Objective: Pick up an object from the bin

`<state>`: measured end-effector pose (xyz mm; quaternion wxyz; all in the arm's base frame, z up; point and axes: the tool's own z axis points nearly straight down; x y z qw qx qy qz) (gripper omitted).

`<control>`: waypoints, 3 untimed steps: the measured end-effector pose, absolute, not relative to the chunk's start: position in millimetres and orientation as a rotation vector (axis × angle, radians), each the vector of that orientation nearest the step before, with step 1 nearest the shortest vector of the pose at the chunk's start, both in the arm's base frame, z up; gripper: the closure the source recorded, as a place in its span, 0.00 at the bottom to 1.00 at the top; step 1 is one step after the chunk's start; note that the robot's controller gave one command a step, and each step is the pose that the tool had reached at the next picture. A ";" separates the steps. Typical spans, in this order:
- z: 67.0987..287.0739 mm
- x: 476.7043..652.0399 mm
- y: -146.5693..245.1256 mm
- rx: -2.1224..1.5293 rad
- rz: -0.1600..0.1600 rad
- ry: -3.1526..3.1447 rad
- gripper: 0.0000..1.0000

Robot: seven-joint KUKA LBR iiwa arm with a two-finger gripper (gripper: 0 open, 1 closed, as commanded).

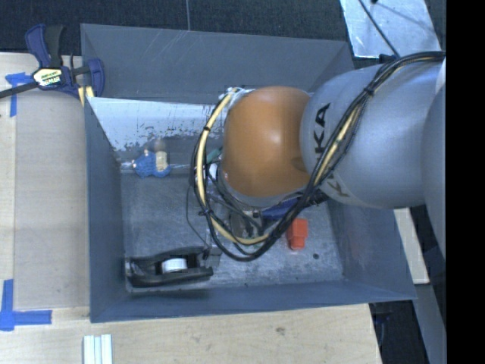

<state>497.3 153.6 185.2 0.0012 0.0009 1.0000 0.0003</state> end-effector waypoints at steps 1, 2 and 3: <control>101.2 496.2 136.7 -0.044 0.005 3.131 0.00; 98.7 496.7 137.3 -0.077 0.004 3.130 0.00; 98.6 496.6 136.8 -0.019 0.001 3.133 0.00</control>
Offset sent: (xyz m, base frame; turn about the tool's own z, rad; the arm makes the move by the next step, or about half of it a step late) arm -0.0062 -0.0218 -0.1097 -0.0297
